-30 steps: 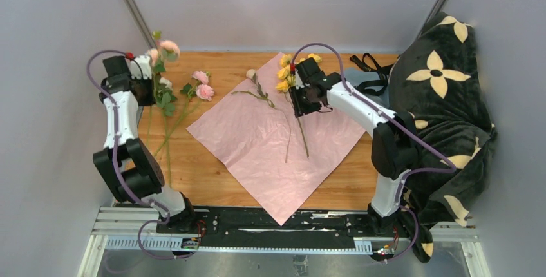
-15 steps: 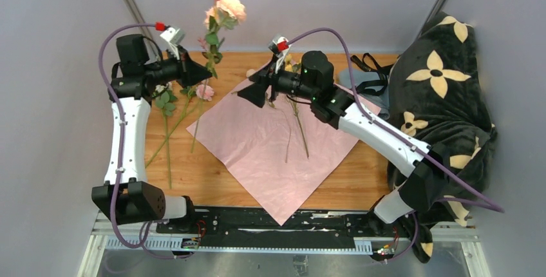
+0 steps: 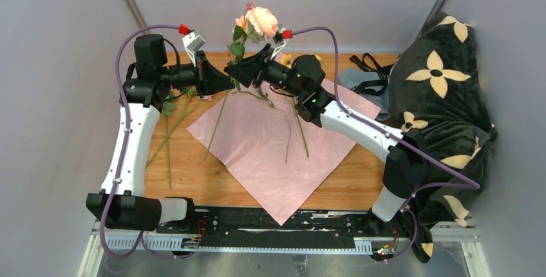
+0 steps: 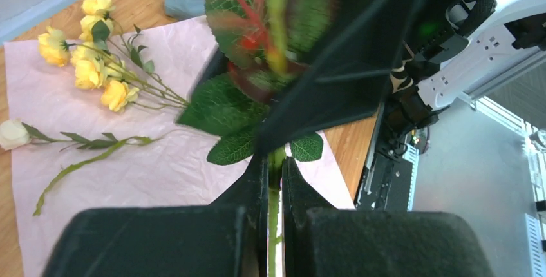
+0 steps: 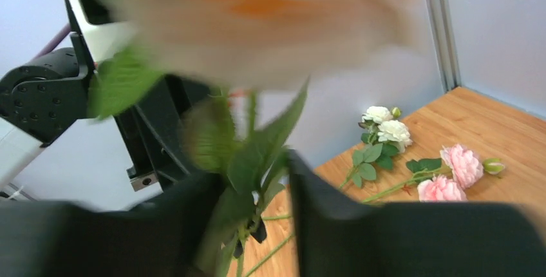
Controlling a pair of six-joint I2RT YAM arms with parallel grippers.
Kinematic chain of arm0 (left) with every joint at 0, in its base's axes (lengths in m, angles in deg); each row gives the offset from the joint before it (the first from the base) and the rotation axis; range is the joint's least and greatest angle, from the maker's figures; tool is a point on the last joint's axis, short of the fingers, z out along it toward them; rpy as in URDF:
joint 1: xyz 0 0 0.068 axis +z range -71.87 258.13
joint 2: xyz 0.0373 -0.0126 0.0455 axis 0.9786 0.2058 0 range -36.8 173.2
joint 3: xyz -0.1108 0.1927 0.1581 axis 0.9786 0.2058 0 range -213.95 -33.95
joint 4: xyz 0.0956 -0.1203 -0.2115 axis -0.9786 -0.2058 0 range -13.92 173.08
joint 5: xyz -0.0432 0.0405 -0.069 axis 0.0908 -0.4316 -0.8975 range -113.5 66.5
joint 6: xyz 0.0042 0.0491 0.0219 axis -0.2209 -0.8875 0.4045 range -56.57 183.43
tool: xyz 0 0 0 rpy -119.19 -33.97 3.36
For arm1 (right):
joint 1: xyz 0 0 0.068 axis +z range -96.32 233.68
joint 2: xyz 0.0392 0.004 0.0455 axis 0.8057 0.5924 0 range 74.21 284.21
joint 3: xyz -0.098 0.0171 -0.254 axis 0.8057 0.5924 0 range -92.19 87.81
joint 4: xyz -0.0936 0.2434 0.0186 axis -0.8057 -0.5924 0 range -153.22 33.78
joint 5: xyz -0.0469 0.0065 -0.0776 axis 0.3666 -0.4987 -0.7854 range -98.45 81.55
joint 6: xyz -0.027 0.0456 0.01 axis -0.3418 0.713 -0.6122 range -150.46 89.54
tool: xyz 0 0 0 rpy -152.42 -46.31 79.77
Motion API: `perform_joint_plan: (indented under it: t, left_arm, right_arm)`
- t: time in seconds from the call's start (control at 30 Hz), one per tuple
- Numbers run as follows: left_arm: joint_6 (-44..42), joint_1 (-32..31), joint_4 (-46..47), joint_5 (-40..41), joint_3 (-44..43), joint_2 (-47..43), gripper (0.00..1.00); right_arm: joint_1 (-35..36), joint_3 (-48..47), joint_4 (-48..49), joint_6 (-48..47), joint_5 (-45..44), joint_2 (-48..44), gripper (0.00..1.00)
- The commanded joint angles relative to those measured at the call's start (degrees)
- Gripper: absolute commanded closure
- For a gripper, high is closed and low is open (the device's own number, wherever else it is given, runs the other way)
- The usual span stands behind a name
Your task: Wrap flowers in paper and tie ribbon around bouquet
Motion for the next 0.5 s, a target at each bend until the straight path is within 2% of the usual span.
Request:
perform_joint_plan:
  t: [0.0,0.07,0.1,0.13,0.17,0.2,0.23,0.3,0.37,0.43,0.47]
  left_arm:
    - [0.7,-1.3,-0.6,-2.0,-0.3,-1.3,1.00]
    - [0.9,-1.3,-0.6,-1.5,-0.2,-1.5,1.00]
    - [1.3,-1.3,-0.7,-0.5,-0.2,-1.6,1.00]
    - [1.0,-1.3,-1.5,1.3,-0.6,-1.4,0.78]
    - [-0.6,-1.2,-4.1,4.7,-1.3,-1.2,0.37]
    - [-3.0,-1.2,-8.5,11.1,-2.3,-0.9,0.07]
    - [-5.9,-1.1,-10.7,14.7,-3.2,-0.7,0.01]
    - [-10.6,-0.1,-14.8,27.9,-3.1,-0.6,0.00]
    - [-14.0,3.0,-15.6,35.5,-0.6,-0.8,0.00]
    - [-16.9,7.3,-15.6,39.8,2.5,-0.1,0.00]
    - [-17.7,8.6,-15.6,41.9,3.3,0.3,0.00]
  right_arm:
    - [0.4,-0.6,5.9,3.9,-2.7,0.9,0.68]
    - [0.5,-0.8,3.5,3.9,-3.6,0.7,0.97]
    - [0.2,-0.8,1.3,3.7,-4.5,0.3,1.00]
    - [-0.4,-0.9,-2.3,3.3,-5.7,-0.5,1.00]
    - [-1.4,-1.3,-7.0,2.6,-6.6,-1.4,1.00]
    - [-2.6,-2.3,-13.1,1.3,-7.1,-2.3,1.00]
    - [-4.2,-4.5,-22.0,-0.9,-7.4,-2.4,1.00]
    - [-7.0,-12.0,-43.9,-7.4,-9.6,-0.1,1.00]
    - [-9.5,-20.1,-63.0,-13.2,-10.0,4.5,1.00]
    - [-12.3,-26.0,-76.0,-16.3,-6.6,9.2,1.00]
    - [-13.1,-26.9,-77.8,-16.7,-5.5,11.4,1.00]
